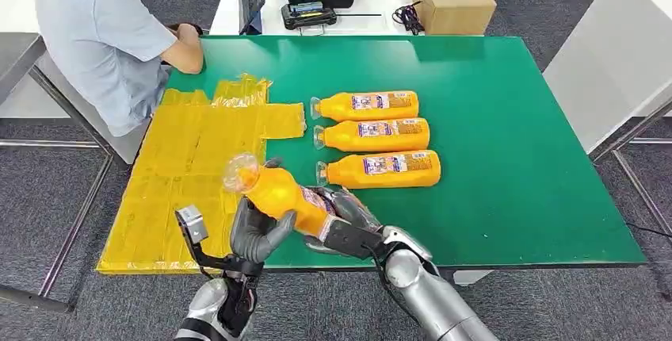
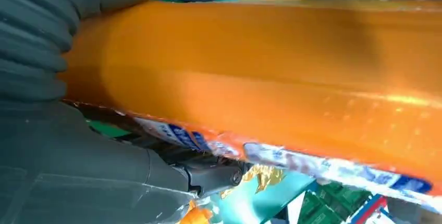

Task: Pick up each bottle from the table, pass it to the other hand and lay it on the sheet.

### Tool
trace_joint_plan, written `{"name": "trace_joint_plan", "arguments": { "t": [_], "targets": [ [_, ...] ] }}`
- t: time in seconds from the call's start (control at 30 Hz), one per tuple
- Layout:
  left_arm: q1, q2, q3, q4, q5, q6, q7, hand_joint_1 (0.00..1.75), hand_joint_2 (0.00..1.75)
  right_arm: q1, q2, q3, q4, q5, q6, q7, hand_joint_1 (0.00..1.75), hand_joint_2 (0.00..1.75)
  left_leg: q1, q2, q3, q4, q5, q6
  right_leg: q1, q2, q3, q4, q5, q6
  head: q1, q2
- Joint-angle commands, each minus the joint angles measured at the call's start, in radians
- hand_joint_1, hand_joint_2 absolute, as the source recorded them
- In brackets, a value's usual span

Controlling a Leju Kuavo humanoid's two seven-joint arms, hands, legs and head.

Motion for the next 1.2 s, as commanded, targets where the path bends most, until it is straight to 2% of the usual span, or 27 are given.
{"name": "trace_joint_plan", "arguments": {
  "t": [0.03, 0.1, 0.2, 0.27, 0.57, 0.7, 0.83, 0.93, 1.0, 1.2],
  "targets": [
    [-0.057, -0.005, -0.041, 0.1, -0.061, 0.022, -0.004, 1.75, 1.75, -0.065, 0.014, 0.064, 0.045, -0.008, 0.01, 0.011, 1.64, 1.75, 0.001, 0.001, 0.003, 0.001, -0.002, -0.002, 0.001, 0.001, 0.003, 0.001, -0.001, -0.003, 0.0, 0.0],
    [-0.06, -0.005, -0.041, 0.099, -0.072, 0.028, -0.007, 1.75, 1.75, -0.065, 0.017, 0.067, 0.047, -0.01, 0.008, 0.013, 1.66, 1.75, 0.0, 0.001, 0.001, 0.0, -0.001, -0.001, 0.001, 0.001, 0.001, 0.0, 0.0, -0.002, 0.0, 0.0],
    [-0.056, -0.005, -0.038, 0.082, -0.105, 0.048, -0.017, 1.75, 1.75, -0.06, 0.019, 0.063, 0.042, -0.018, 0.003, 0.016, 1.4, 1.75, 0.0, 0.001, 0.001, 0.0, -0.001, -0.001, 0.0, 0.0, 0.001, 0.0, -0.001, -0.002, 0.0, 0.0],
    [-0.048, -0.005, -0.03, 0.056, -0.126, 0.072, -0.017, 1.75, 1.75, -0.052, 0.02, 0.054, 0.034, -0.02, -0.004, 0.02, 0.0, 1.75, 0.001, 0.001, 0.002, 0.001, -0.001, -0.002, 0.001, 0.001, 0.001, 0.0, -0.001, -0.002, 0.0, 0.0],
    [-0.007, -0.005, 0.0, -0.097, -0.24, 0.168, 0.007, 1.75, 1.75, -0.012, 0.037, 0.001, 0.011, -0.019, -0.027, 0.039, 0.0, 1.75, 0.002, 0.001, 0.002, 0.001, -0.002, -0.002, 0.002, 0.0, 0.002, 0.0, -0.001, -0.002, 0.0, 0.0],
    [0.013, 0.001, -0.01, -0.21, -0.546, 0.361, 0.007, 1.75, 1.75, 0.039, 0.045, -0.047, -0.035, 0.039, -0.098, 0.069, 0.0, 1.75, 0.002, 0.001, 0.002, 0.001, -0.002, -0.002, 0.002, 0.0, 0.002, 0.001, -0.002, -0.003, 0.0, 0.0],
    [0.03, -0.002, 0.017, -0.271, -0.569, 0.341, 0.035, 1.75, 1.75, 0.068, 0.055, -0.091, -0.059, 0.05, -0.106, 0.082, 0.0, 1.75, 0.001, 0.0, 0.001, 0.0, -0.001, -0.002, 0.001, 0.0, 0.001, 0.0, -0.001, -0.002, 0.0, 0.0],
    [0.043, -0.001, 0.013, -0.326, -0.687, 0.383, 0.02, 1.75, 1.75, 0.085, 0.069, -0.13, -0.068, 0.075, -0.108, 0.081, 0.0, 1.75, 0.002, 0.002, 0.003, 0.001, -0.003, -0.003, 0.002, 0.001, 0.003, 0.0, -0.002, -0.003, 0.0, 0.0],
    [0.036, 0.021, -0.014, -0.372, -1.035, 0.54, 0.075, 1.75, 1.75, 0.103, 0.081, -0.164, -0.09, 0.099, -0.117, 0.077, 0.0, 1.75, 0.002, 0.001, 0.003, 0.001, -0.003, -0.003, 0.002, 0.0, 0.003, 0.001, -0.003, -0.003, 0.0, 0.0],
    [0.02, 0.025, 0.047, -0.371, -1.286, 0.584, 0.197, 1.75, 1.75, 0.148, 0.106, -0.219, -0.184, 0.161, -0.153, 0.078, 0.0, 1.75, 0.001, 0.001, 0.0, 0.0, -0.001, -0.001, 0.001, 0.0, 0.0, 0.0, -0.001, -0.002, 0.0, 0.0]
  ]
}}
